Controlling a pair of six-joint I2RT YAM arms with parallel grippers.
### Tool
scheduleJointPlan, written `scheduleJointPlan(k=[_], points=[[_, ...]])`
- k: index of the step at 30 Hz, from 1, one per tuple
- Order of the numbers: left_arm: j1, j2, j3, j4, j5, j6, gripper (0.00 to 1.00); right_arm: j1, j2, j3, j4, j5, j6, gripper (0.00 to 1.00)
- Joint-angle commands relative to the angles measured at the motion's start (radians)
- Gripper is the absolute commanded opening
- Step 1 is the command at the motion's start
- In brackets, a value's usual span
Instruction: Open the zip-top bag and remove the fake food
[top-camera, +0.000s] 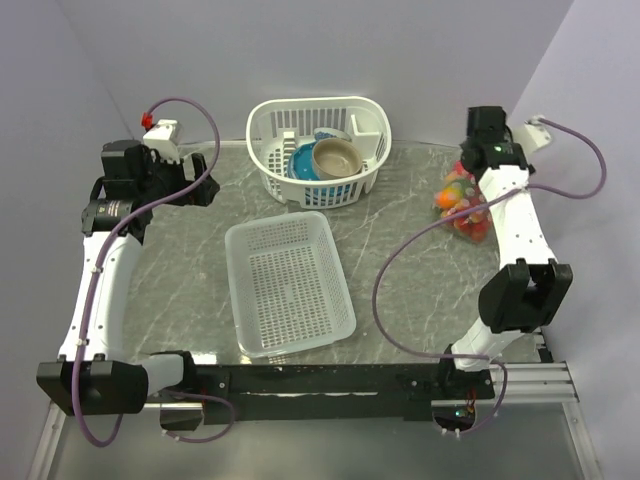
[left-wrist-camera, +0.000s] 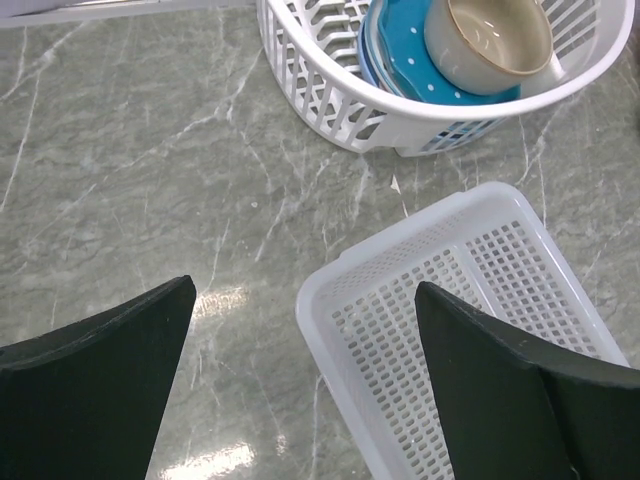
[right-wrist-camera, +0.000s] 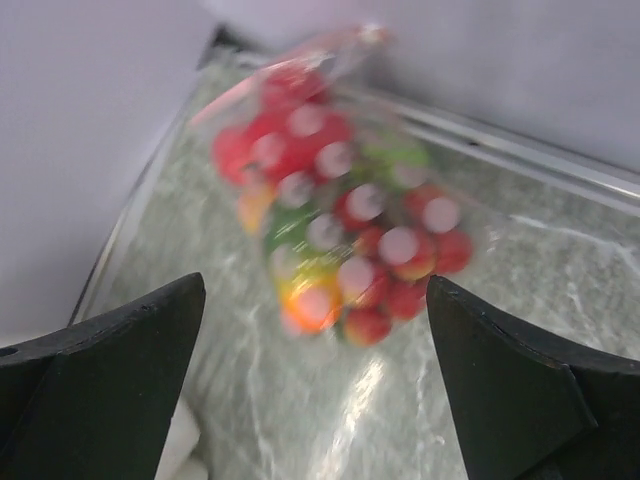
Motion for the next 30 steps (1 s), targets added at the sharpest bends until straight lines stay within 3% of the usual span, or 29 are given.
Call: scheduleJointPlan(k=[1,8,13,17,21,22,25,26,28,29,30], points=[[0.005,0.011,-0.012,0.060,0.036,0.021,0.99,-0.094,0.055,-0.041,0.044,-0.025,0.128,1.00],[0.034,0.074,0.011,0.052,0.230,0.032,0.99,-0.106,0.279,0.101,-0.041,0.012,0.059,1.00],[0.038,0.118,-0.016,0.120,0.270,0.009,0.99,-0.143,0.248,-0.037,0.108,-0.063,0.015,1.00],[0.039,0.150,-0.029,0.149,0.271,0.003,0.99,-0.237,0.242,-0.172,0.222,-0.253,0.021,1.00],[0.039,0.164,-0.033,0.137,0.274,0.024,0.99,-0.234,0.286,-0.166,0.271,-0.330,-0.044,0.94],[0.041,0.161,-0.038,0.138,0.271,0.028,0.99,-0.232,0.306,-0.154,0.278,-0.347,-0.054,0.90],[0.044,0.138,-0.062,0.164,0.267,0.026,0.99,-0.229,0.323,-0.145,0.292,-0.407,-0.084,0.63],[0.045,0.132,-0.068,0.170,0.268,0.025,0.99,-0.226,0.319,-0.152,0.303,-0.418,-0.094,0.44],[0.045,0.120,-0.082,0.193,0.271,0.018,0.99,-0.206,0.301,-0.177,0.335,-0.434,-0.104,0.25],[0.045,0.117,-0.085,0.200,0.271,0.014,0.99,-0.199,0.294,-0.182,0.341,-0.436,-0.108,0.11],[0.045,0.117,-0.087,0.201,0.271,0.011,0.99,-0.188,0.288,-0.186,0.343,-0.438,-0.108,0.06]])
